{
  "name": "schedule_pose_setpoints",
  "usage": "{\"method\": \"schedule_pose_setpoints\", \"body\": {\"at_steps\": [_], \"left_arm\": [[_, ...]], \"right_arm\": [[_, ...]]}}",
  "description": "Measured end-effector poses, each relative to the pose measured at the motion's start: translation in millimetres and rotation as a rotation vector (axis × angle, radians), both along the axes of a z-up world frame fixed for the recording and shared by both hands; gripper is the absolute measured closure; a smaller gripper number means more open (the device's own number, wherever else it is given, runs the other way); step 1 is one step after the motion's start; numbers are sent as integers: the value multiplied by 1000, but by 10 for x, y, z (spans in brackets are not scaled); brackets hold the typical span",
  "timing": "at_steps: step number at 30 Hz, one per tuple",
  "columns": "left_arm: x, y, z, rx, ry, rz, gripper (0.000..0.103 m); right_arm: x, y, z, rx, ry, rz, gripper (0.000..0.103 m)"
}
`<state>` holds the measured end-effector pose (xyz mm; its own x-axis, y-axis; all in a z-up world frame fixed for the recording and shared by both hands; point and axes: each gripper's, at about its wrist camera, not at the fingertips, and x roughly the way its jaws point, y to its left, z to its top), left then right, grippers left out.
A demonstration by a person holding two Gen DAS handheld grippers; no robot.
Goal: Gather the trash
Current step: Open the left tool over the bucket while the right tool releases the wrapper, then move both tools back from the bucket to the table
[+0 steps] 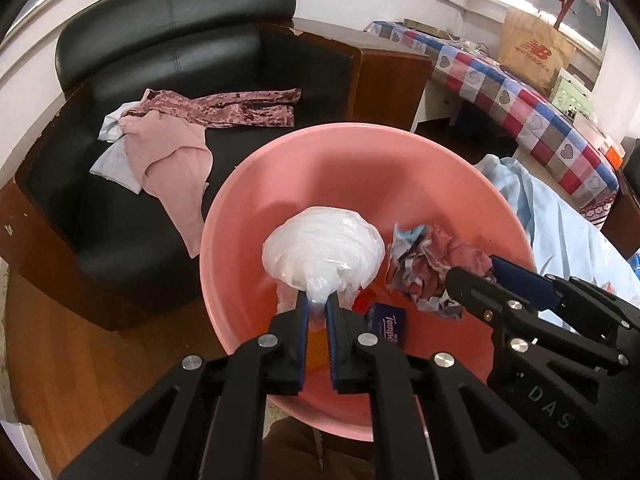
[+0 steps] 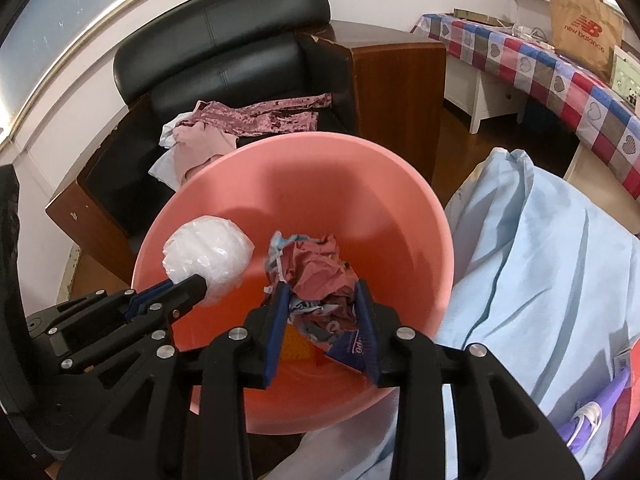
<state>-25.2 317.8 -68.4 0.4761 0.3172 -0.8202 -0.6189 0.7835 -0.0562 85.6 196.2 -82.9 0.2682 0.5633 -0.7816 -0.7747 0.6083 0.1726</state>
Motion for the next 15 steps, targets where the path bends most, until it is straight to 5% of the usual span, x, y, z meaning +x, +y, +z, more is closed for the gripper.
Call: {"method": "schedule_pose_setpoints", "body": {"at_steps": [15], "left_arm": [[-71,-10,78,-9,-20,15,79]], "right_arm": [[-19,-58,75,21,2,-11,57]]}}
